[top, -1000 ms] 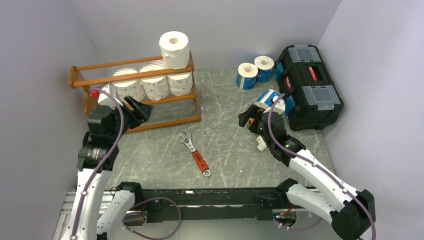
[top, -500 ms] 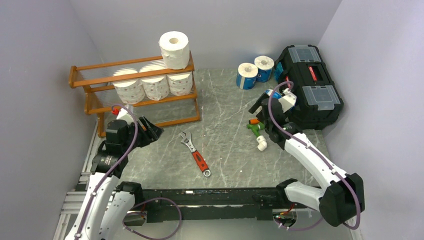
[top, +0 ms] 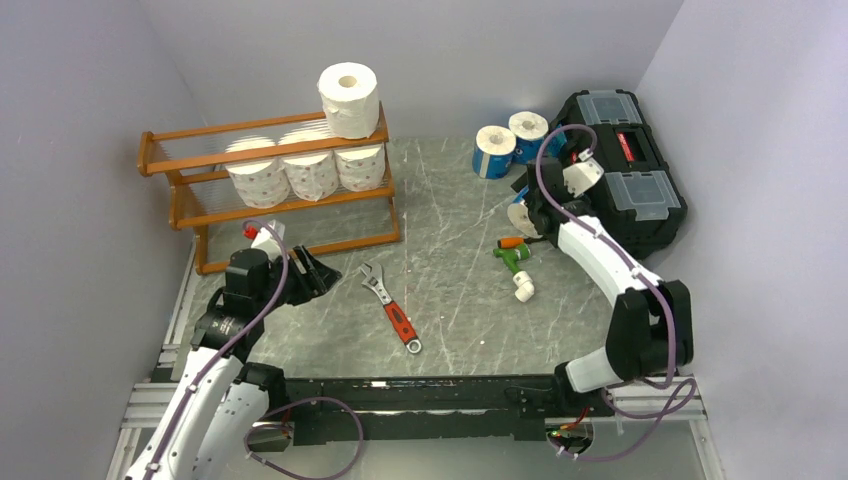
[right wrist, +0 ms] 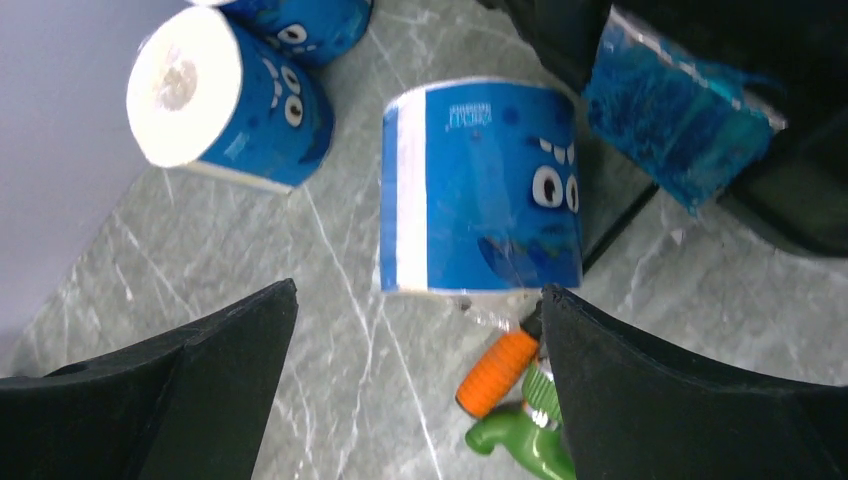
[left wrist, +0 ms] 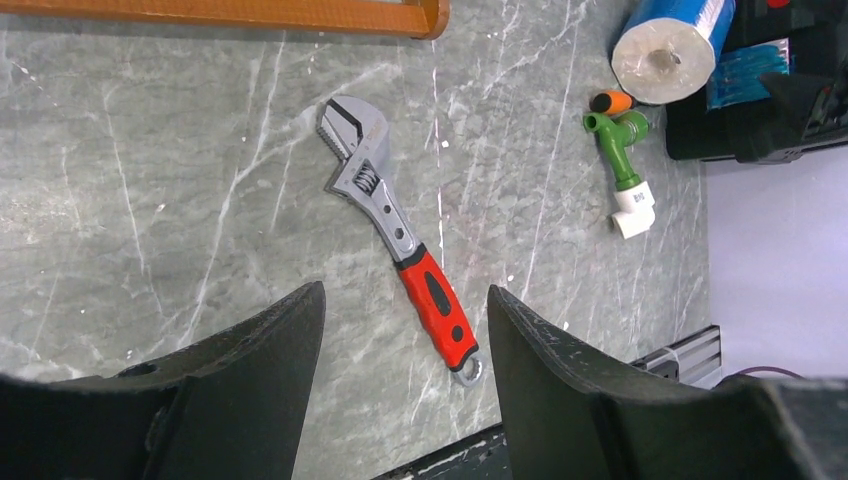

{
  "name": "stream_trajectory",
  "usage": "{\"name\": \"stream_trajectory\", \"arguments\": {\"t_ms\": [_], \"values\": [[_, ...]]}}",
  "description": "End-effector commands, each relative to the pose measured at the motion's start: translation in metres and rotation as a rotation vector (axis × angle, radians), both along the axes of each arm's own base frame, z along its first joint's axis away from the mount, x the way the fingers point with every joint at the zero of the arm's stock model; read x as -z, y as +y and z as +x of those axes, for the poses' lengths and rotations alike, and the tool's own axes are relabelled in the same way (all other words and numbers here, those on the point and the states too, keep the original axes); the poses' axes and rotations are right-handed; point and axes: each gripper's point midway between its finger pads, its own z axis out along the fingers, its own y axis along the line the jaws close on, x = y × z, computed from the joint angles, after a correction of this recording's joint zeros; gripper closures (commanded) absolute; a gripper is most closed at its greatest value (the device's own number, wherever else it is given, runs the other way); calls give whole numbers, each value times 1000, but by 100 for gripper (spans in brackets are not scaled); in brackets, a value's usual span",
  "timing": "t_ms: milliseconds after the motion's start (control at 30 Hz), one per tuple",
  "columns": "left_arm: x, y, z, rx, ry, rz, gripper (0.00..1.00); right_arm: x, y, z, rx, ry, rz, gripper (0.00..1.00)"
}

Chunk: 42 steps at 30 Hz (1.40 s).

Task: Place and organize the paper towels onto the shelf
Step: Move the paper towel to the center of the board.

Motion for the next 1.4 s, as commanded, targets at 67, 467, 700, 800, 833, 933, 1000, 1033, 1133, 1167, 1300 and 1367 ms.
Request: {"name": "stream_trajectory", "arguments": {"t_ms": [67,467,700,800,833,933,1000,1033,1133,1167,1300,1367], "values": [[-7,-9,1,36,-47,-27,35,4,-23,20,36,65,-113,5],[-2,-13,2,40,-29,-44,35,34,-40,40,66,195,-232,5],[-1,-11,1,30,-29,-39,35,60,-29,54,-4,249,-204,5],[0,-11,0,30,-26,-43,36,68,-18,59,-62,262,-180,6],[0,-11,0,31,-24,-44,36,71,-13,61,-86,261,-173,7],[2,-12,-1,29,-20,-48,36,74,1,62,-149,255,-177,8],[4,-13,-1,31,-17,-54,36,76,12,59,-181,256,-182,9],[4,-13,-1,32,-15,-58,36,75,19,58,-201,251,-185,9],[6,-15,0,41,-8,-64,36,73,49,52,-273,240,-202,9],[6,-16,0,42,-6,-66,36,72,60,49,-295,237,-205,9],[7,-18,0,45,-3,-71,36,72,98,34,-371,231,-207,9],[9,-18,0,47,1,-72,36,74,116,24,-406,228,-195,10]]}}
